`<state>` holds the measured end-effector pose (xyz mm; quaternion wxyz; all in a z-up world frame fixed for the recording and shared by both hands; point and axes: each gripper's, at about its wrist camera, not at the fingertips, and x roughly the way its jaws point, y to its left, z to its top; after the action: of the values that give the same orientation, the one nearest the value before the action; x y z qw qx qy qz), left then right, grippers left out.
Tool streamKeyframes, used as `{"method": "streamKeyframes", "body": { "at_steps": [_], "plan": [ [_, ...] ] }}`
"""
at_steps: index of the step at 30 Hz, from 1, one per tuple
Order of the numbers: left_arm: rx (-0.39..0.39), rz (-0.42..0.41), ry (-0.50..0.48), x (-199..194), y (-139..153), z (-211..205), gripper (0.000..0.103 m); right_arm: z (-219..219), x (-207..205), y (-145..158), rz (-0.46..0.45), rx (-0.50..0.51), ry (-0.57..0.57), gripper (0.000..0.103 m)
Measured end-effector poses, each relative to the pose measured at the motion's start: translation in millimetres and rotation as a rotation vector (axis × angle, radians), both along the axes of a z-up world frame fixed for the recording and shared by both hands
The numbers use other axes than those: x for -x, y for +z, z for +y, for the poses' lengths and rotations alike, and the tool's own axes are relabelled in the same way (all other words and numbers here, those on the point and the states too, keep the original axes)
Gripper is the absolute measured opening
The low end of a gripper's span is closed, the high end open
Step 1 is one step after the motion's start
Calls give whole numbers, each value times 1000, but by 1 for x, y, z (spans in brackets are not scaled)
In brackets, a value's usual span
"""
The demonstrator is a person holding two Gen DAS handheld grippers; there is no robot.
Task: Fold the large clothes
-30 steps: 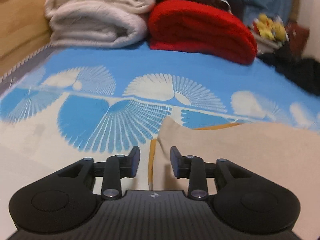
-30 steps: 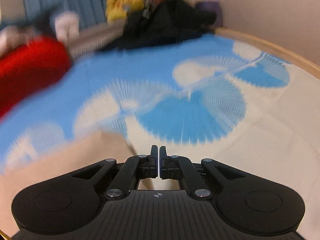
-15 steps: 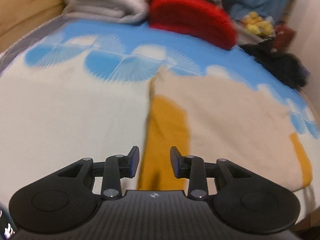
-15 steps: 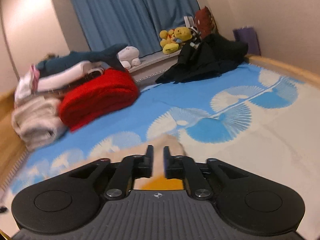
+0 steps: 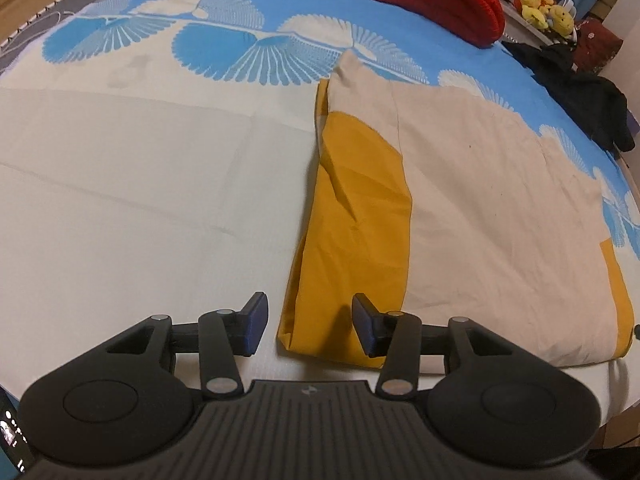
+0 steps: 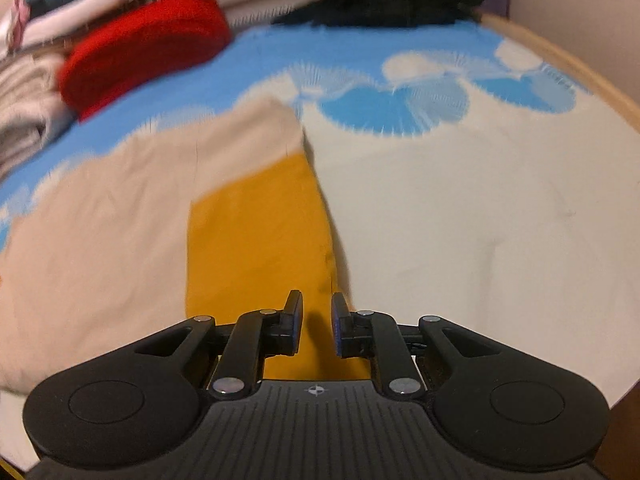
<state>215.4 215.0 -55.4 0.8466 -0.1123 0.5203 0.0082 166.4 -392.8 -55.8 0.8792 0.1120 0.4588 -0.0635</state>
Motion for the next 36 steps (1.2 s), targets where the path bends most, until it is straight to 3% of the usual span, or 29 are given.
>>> {"method": "streamKeyframes", "body": {
  "at_steps": [5, 9, 10, 11, 13, 14, 18, 24, 25, 27, 28, 29, 30, 31, 36],
  "plan": [
    [-8, 34, -13, -4, -9, -1, 51, -8, -3, -21, 110, -20, -50, 27],
    [-19, 48, -26, -6, -13, -4, 48, -17, -6, -27, 129, -72, -69, 27],
    [-18, 48, -33, -6, -13, -4, 42, -18, -5, -28, 132, -83, -68, 26],
    [-16, 46, -44, -6, -13, -5, 28, -18, -5, -29, 134, -92, -65, 25],
    [-18, 38, -59, -5, -12, -7, 8, -19, -7, -27, 119, -88, -52, 1],
    [-29, 24, -58, -4, -10, -6, 0, -19, -6, -24, 103, -89, -43, 0],
    [11, -29, -35, 2, 0, 5, 0, -19, 0, -8, 29, -74, -33, 0],
    [-33, 46, -61, 2, -10, 2, 0, -22, 2, -11, 55, -22, -47, 0],
    [-26, 41, -51, 1, -9, 3, 2, -21, 2, -9, 45, -15, -45, 0],
    [-13, 24, -31, 1, -5, 4, 16, -20, 1, -8, 34, 1, -49, 1],
    [-16, 17, -25, 1, -4, 4, 37, -20, -1, -9, 41, 2, -55, 9],
    [-26, 12, -23, 1, -3, 3, 51, -20, -2, -10, 53, -3, -61, 18],
    [-37, 9, -27, 1, -2, 1, 52, -20, -3, -12, 53, -6, -63, 36],
    [-45, 11, -34, 1, -2, -1, 52, -20, -3, -12, 50, -3, -59, 40],
    [-48, 22, -31, -2, -4, 3, 52, -17, -9, -19, 77, -11, -38, 40]
  ]
}}
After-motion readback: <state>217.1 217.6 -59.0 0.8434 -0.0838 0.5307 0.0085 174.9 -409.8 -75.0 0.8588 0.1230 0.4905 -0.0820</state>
